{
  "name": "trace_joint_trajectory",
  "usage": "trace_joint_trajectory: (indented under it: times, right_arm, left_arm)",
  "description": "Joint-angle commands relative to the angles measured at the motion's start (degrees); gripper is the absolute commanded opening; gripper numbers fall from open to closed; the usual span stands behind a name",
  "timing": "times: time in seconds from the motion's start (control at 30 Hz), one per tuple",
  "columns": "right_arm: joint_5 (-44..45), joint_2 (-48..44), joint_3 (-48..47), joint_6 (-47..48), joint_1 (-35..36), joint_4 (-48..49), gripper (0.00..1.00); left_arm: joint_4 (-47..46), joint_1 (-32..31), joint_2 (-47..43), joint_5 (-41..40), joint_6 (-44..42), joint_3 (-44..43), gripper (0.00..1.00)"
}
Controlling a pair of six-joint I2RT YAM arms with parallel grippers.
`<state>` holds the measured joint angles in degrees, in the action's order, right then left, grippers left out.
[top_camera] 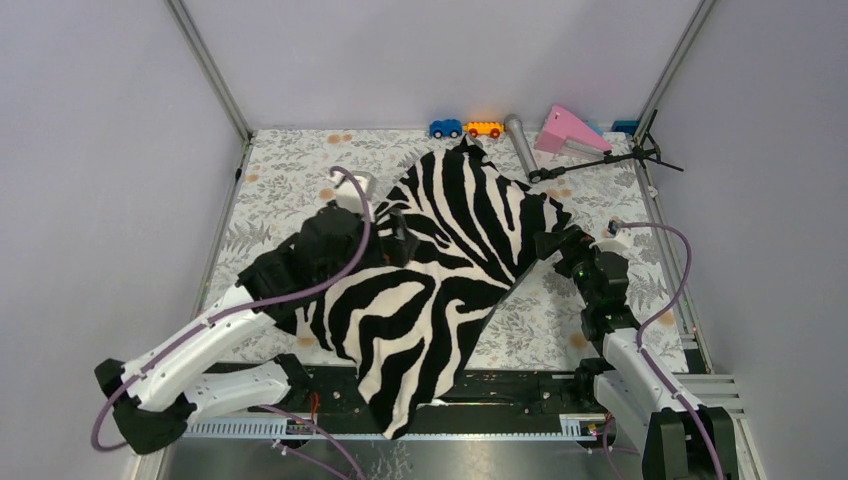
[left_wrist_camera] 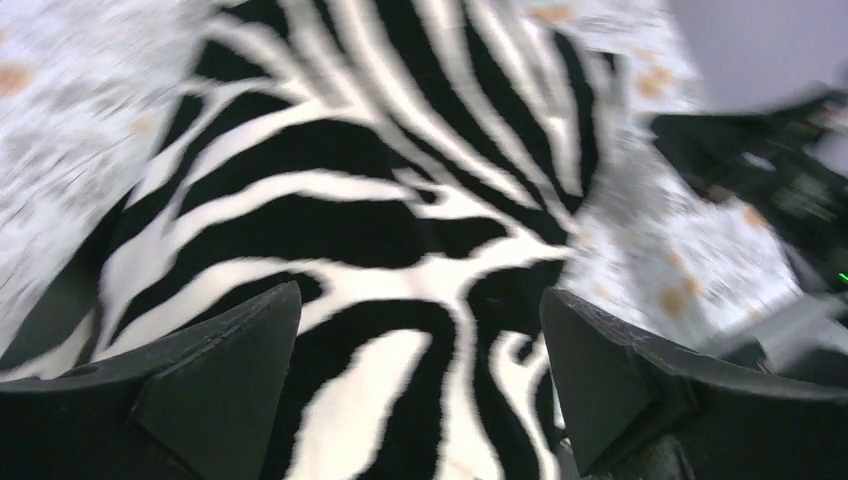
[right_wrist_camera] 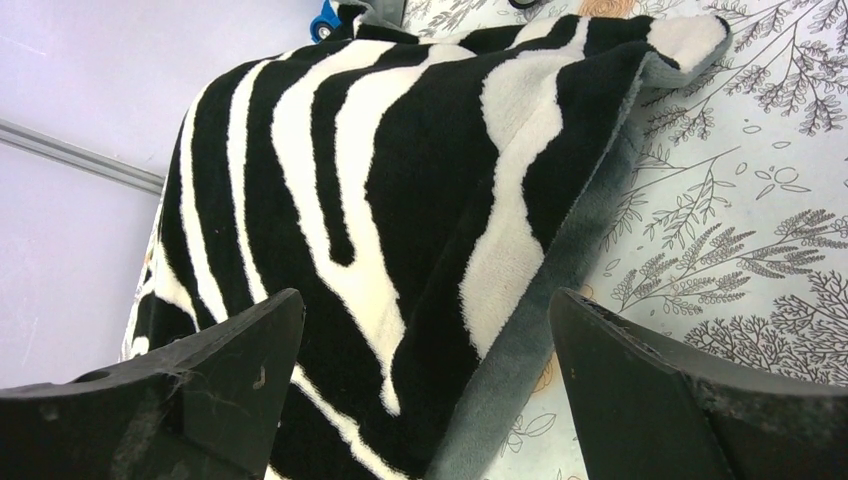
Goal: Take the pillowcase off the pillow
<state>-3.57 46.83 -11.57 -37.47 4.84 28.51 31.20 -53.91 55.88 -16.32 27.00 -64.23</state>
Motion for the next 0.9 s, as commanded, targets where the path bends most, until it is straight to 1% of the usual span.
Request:
trace_joint_trajectory:
  times: [0.0, 0.1, 0.2, 0.3, 0.4, 0.47, 0.57, 0.7, 0.8, 0.87]
  right_arm:
    - [0.8, 0.9, -3.1, 1.5, 0.3, 0.3, 0.99]
    - [0.7, 2.4, -4.2, 1.6, 0.3, -0.5, 1.0]
    - [-0.1, 4.5, -5.5, 1.8, 0.4, -1.3, 1.0]
    - [-0.9, 6.4, -6.3, 1.9, 0.3, -1.0, 1.0]
    - [-2.0, 9.0, -7.1, 1.8, 0.3, -0.8, 1.0]
    - [-3.0, 11.0, -8.1, 1.9, 0.6, -0.8, 0.99]
    - [-2.9, 14.9, -11.0, 3.7, 4.2, -2.2, 1.0]
    - [-2.9, 20.2, -15.2, 7.5, 10.9, -3.2, 1.0]
    - [-5.8, 23.1, -17.1, 9.0, 14.0, -2.5, 1.0]
    - [-5.6, 24.2, -17.9, 9.8, 15.8, -2.6, 1.0]
  left_arm:
    - [2.3, 14.5, -4.3, 2.0, 6.7, 7.4, 0.99]
    - [1.5, 23.3, -6.4, 6.1, 8.4, 11.6, 0.99]
    - [0.7, 27.8, -5.4, 10.8, 10.2, 16.0, 0.99]
    - [-0.9, 30.2, -4.5, 12.0, 11.5, 19.7, 0.99]
    - [-5.1, 30.8, -4.2, 14.2, 12.1, 23.3, 0.99]
    - [-8.2, 30.8, -3.0, 17.5, 12.8, 25.4, 0.99]
    - [-13.2, 30.8, 0.7, 23.7, 13.6, 28.0, 0.99]
    - [-20.5, 30.7, 4.9, 30.5, 15.5, 30.9, 0.99]
    - [-27.5, 29.4, 8.2, 35.5, 17.7, 33.5, 0.94]
    - [-30.3, 26.1, 11.4, 36.0, 18.4, 33.3, 0.9]
